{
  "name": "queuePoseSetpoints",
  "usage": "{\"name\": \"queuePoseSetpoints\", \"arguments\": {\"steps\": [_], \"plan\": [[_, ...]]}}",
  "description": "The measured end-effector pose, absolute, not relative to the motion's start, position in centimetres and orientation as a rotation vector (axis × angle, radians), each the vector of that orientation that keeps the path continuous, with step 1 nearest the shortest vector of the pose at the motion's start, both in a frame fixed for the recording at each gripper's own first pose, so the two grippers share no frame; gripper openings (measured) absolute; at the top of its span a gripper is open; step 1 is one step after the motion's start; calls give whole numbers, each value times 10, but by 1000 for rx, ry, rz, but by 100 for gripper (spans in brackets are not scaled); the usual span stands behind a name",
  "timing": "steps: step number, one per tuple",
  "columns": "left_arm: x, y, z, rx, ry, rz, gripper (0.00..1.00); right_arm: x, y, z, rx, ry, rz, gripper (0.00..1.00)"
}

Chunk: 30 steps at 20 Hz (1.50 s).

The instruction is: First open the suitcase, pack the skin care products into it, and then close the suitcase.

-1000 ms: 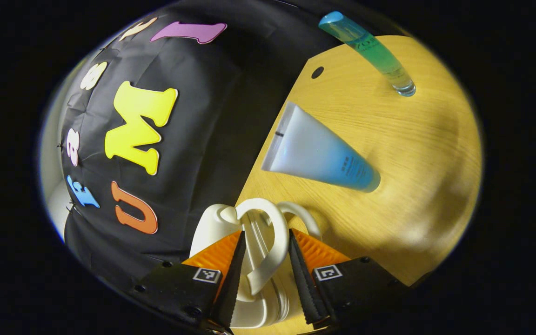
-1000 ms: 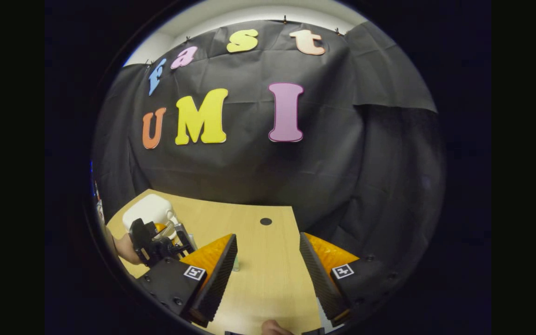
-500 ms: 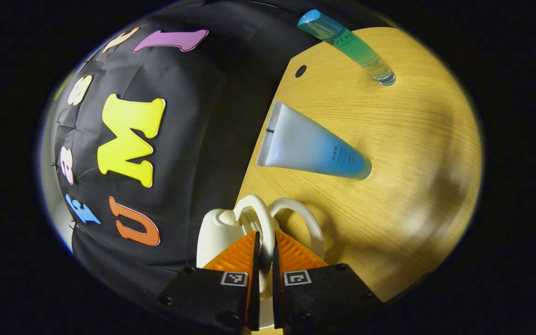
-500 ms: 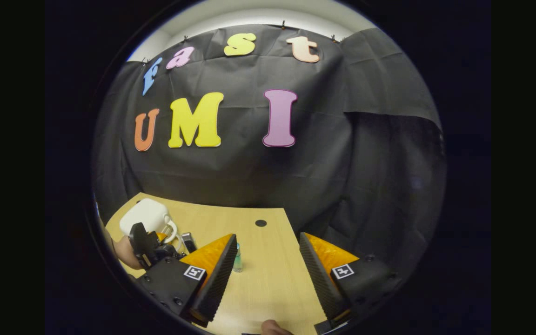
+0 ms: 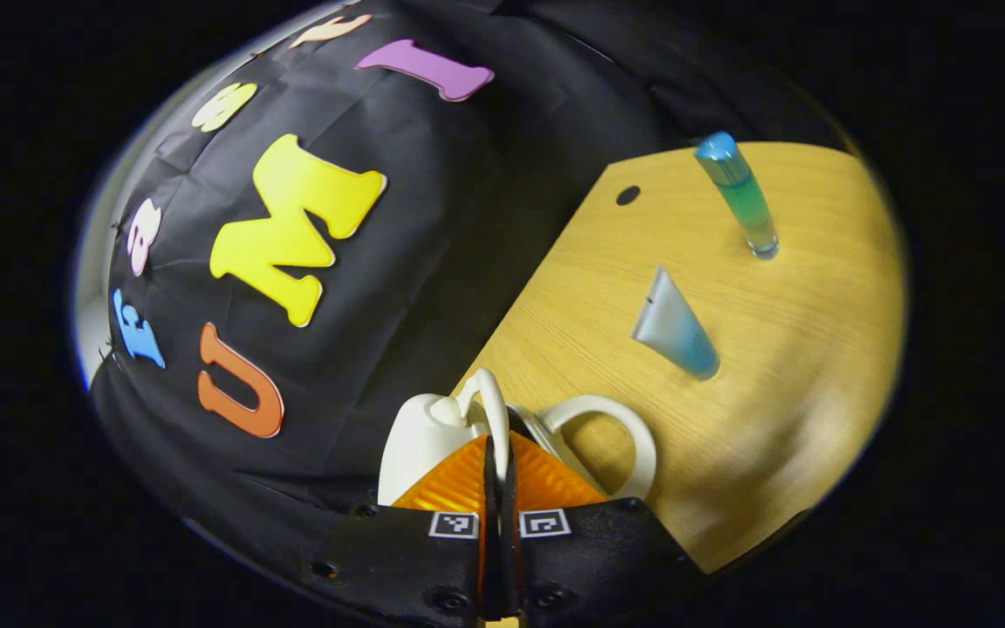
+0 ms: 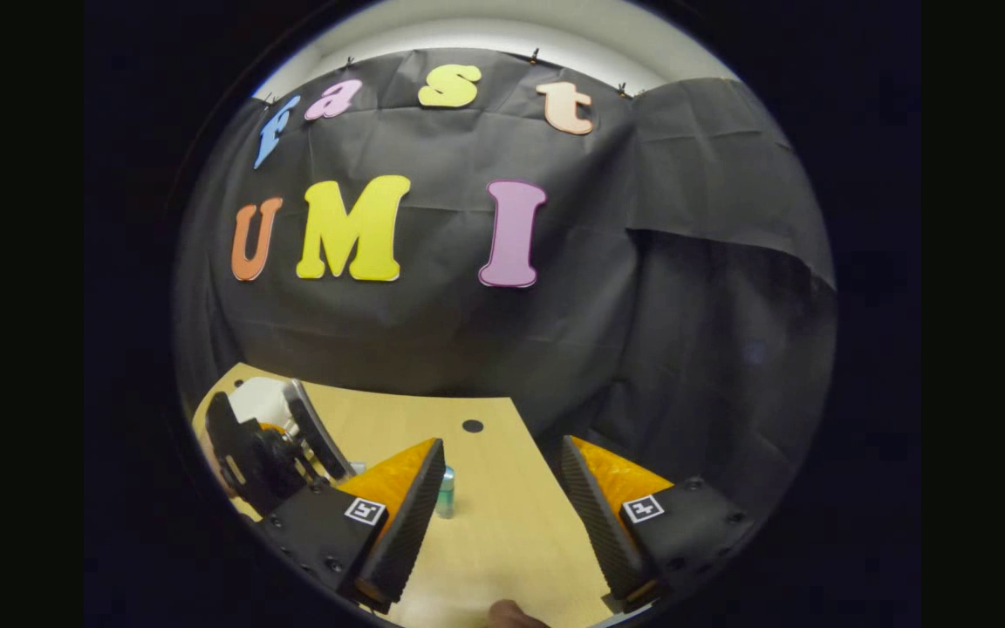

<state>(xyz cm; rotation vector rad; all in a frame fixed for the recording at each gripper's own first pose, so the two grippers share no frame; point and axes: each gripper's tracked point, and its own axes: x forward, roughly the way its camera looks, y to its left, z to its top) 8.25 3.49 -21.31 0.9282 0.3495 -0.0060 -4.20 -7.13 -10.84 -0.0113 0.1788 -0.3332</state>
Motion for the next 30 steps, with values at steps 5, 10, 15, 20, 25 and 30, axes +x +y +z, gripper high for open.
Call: {"name": "queuePoseSetpoints", "arguments": {"steps": [5,10,15,20,25,30], "plan": [[81,84,-139,693,296,10,3,-31,-40,-101,-2,184,-351,80],[78,175,-79,569,252,70,2,-9,1,-88,-40,171,-331,80],[68,275,-66,461,226,124,2,15,44,-75,-69,163,-296,80],[74,380,-93,377,276,238,3,26,75,-76,-78,196,-265,80],[74,440,-144,336,343,265,3,23,88,-86,-40,236,-264,80],[79,478,-204,299,436,260,3,14,84,-100,-72,285,-288,80]]}}
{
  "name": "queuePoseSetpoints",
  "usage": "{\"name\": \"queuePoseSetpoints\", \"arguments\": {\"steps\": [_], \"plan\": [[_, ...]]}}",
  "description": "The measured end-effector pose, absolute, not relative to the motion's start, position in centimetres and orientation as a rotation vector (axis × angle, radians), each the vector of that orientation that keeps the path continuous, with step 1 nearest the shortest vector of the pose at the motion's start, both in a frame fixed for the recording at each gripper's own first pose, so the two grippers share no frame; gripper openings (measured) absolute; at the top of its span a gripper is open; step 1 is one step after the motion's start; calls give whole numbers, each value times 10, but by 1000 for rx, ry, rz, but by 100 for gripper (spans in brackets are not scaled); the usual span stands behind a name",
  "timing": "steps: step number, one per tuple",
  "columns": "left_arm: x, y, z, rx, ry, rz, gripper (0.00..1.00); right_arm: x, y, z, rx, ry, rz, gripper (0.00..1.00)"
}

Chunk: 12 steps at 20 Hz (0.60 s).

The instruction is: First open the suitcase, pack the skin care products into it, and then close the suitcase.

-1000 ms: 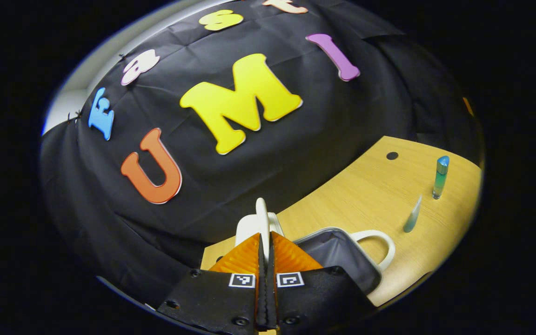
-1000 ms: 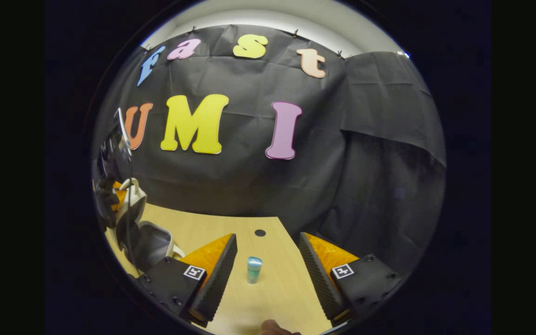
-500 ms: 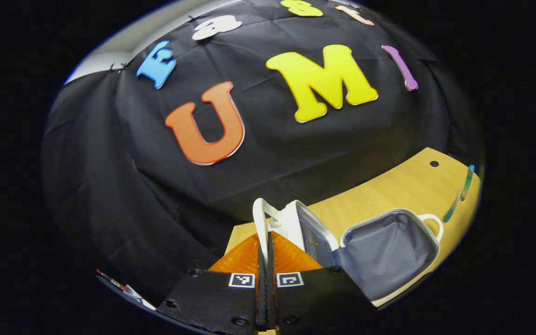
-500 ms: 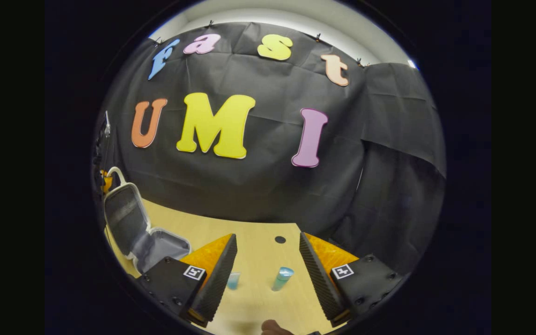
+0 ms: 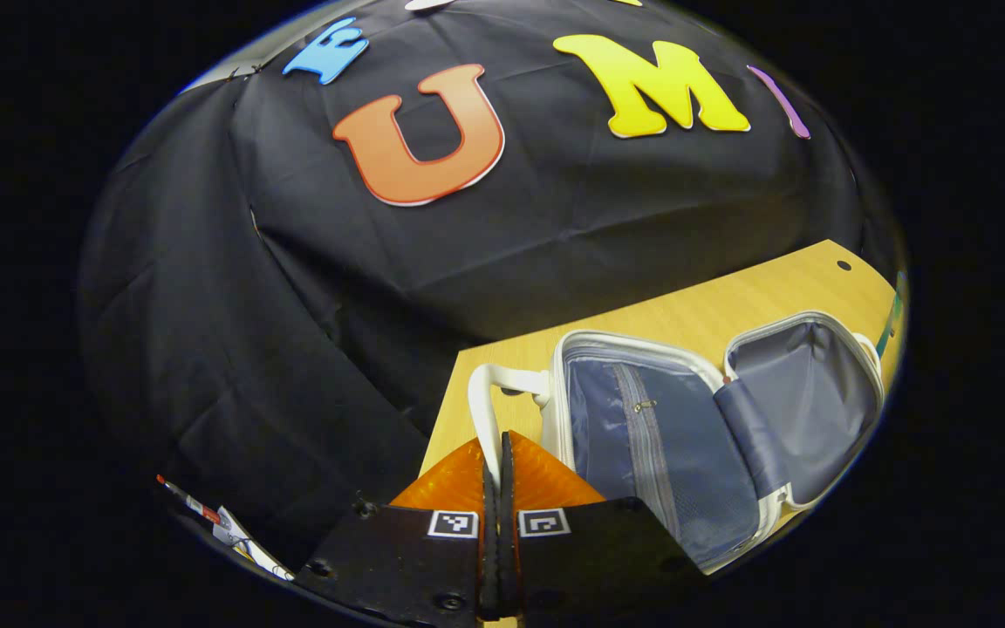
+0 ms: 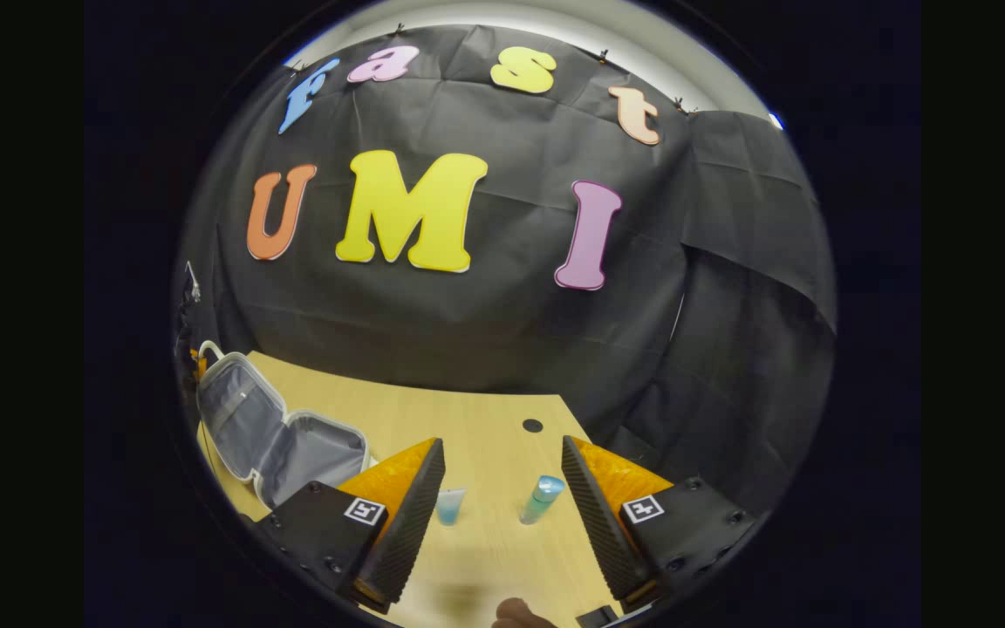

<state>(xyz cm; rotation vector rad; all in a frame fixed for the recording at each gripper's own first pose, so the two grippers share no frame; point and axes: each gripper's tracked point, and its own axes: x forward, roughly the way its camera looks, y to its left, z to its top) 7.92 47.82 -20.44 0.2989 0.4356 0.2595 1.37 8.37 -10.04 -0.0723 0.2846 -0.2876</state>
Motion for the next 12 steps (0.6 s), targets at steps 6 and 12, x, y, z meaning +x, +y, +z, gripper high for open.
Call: {"name": "queuePoseSetpoints", "arguments": {"steps": [6,12], "plan": [[74,498,-264,171,550,261,3,5,63,-113,-64,325,-344,80],[62,502,-315,6,626,265,7,-7,51,-125,-55,359,-383,80]]}}
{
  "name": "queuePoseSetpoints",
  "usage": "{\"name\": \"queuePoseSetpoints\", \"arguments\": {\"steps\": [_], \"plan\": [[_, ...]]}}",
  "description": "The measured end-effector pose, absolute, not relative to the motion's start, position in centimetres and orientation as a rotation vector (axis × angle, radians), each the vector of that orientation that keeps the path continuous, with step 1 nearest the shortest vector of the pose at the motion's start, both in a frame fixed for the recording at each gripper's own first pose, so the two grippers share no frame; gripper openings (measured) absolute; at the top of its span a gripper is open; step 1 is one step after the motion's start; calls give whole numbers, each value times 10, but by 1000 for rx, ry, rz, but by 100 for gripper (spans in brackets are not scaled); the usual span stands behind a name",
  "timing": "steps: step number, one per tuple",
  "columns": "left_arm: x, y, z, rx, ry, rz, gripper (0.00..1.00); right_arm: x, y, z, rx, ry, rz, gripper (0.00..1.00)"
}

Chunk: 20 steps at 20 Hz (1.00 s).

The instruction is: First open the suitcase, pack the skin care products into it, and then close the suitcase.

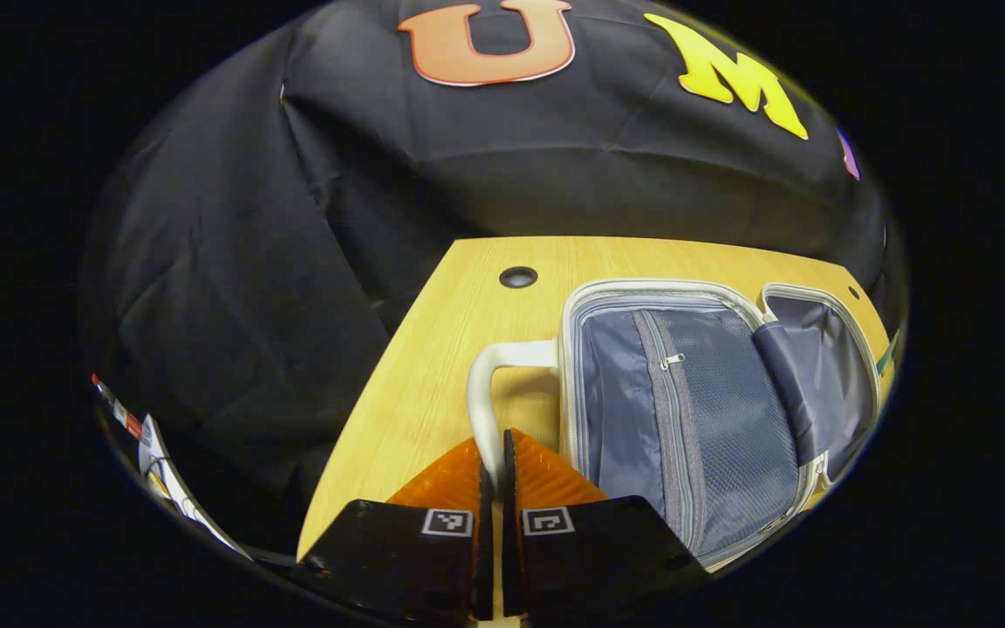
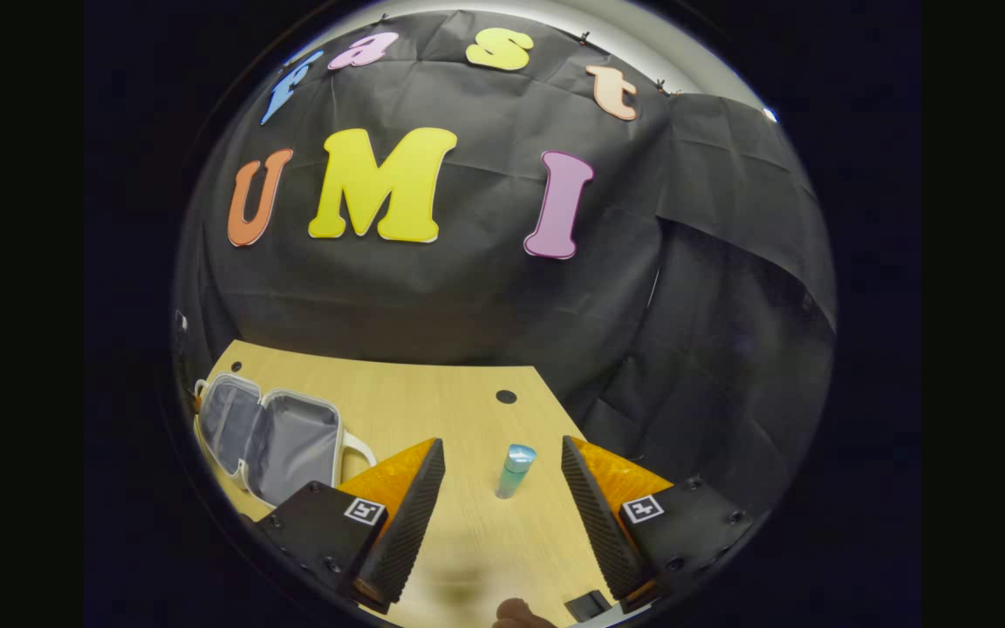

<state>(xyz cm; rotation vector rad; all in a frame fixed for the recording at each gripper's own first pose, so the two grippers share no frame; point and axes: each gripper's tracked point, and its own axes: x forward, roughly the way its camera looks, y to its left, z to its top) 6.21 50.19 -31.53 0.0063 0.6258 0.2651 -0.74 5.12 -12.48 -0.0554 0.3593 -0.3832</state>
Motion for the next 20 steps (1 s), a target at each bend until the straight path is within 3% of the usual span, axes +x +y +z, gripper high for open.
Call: {"name": "queuePoseSetpoints", "arguments": {"steps": [3,8,12,20], "plan": [[60,515,-323,11,610,286,24,-10,46,-130,-75,364,-384,80],[47,512,-294,-10,555,321,96,-9,34,-137,-71,351,-341,80],[43,457,-248,-13,492,288,99,-10,14,-148,-64,345,-301,80],[49,248,-186,-56,389,93,99,-4,-25,-159,-103,329,-171,80]]}}
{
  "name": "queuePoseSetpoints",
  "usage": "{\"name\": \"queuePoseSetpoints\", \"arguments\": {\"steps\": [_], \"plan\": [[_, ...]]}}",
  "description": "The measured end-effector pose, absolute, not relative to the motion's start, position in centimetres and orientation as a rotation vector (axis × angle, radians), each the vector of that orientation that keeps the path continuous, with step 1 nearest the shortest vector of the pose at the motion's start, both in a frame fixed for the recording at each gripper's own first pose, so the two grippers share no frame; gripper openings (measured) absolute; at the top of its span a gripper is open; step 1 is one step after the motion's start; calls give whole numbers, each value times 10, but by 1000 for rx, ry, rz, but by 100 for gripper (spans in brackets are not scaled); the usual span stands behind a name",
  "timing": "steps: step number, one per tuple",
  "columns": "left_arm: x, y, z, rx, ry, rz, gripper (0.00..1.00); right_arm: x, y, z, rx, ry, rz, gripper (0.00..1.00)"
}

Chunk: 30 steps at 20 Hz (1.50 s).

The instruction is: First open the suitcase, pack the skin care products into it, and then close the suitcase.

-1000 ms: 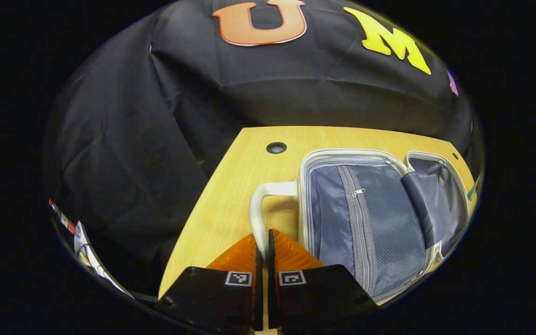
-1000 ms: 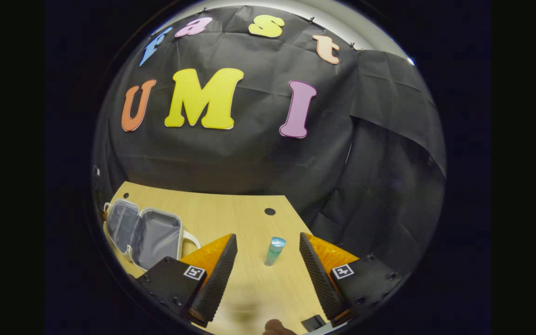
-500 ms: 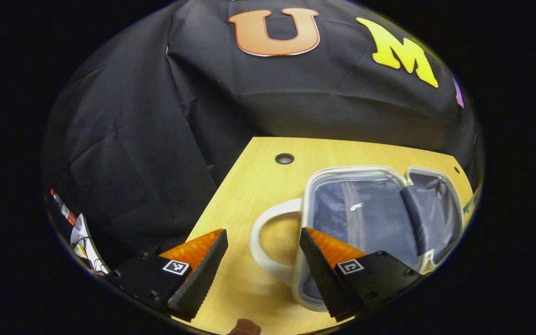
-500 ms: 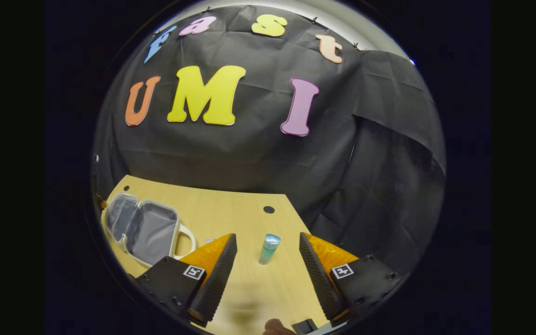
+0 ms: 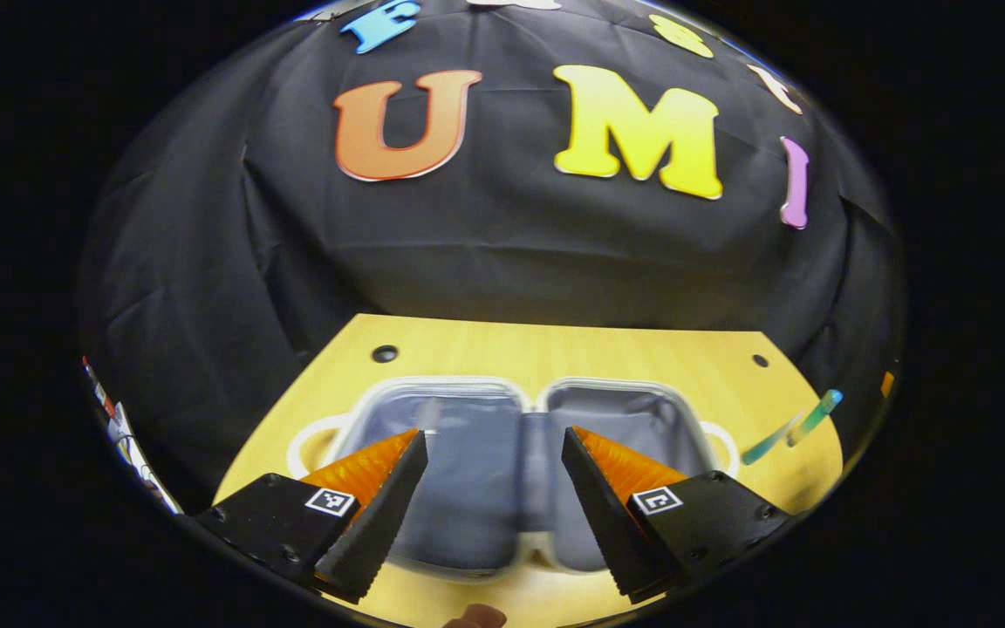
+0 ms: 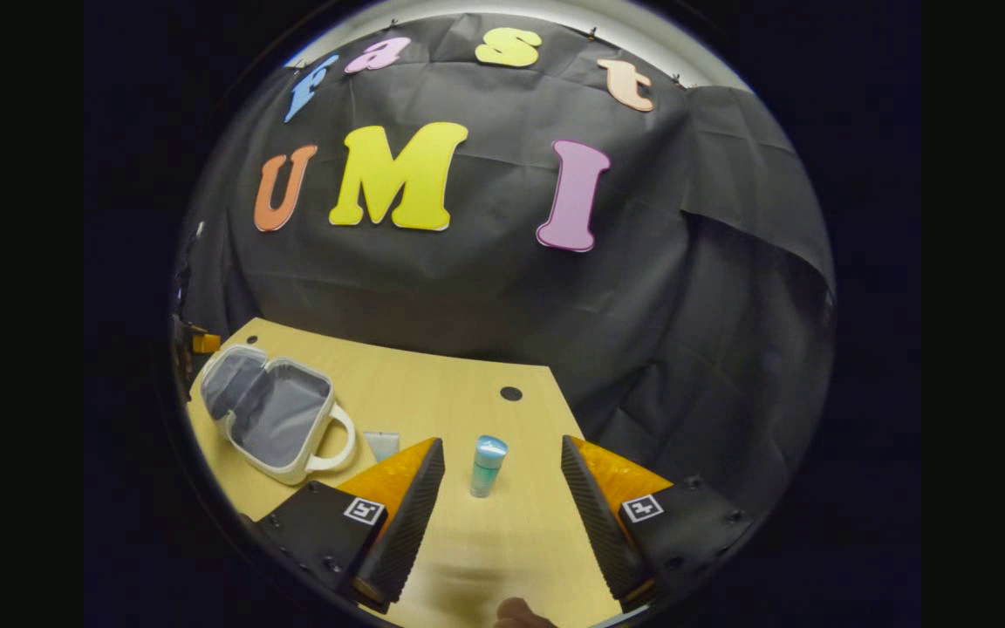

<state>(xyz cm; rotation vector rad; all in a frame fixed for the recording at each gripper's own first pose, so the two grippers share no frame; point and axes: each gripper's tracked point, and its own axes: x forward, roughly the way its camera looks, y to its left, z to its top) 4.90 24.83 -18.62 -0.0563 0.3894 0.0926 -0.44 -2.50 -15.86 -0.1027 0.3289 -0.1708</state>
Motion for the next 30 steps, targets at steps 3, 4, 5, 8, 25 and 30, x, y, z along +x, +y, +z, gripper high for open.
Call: {"name": "queuePoseSetpoints", "arguments": {"steps": [3,4,5,8,25,30], "plan": [[53,173,-186,-48,392,14,99,-3,-45,-168,-118,341,-134,80],[55,148,-190,-48,403,-13,99,-3,-53,-171,-122,349,-125,80],[57,125,-194,-48,410,-37,99,-3,-60,-174,-131,354,-118,80],[60,67,-216,-25,452,-91,99,-2,-78,-187,-131,391,-95,80],[128,-97,-347,-27,547,-155,99,-1,-133,-286,-186,585,-12,80],[140,-104,-354,-10,520,-153,82,1,-127,-306,-143,631,-1,80]]}}
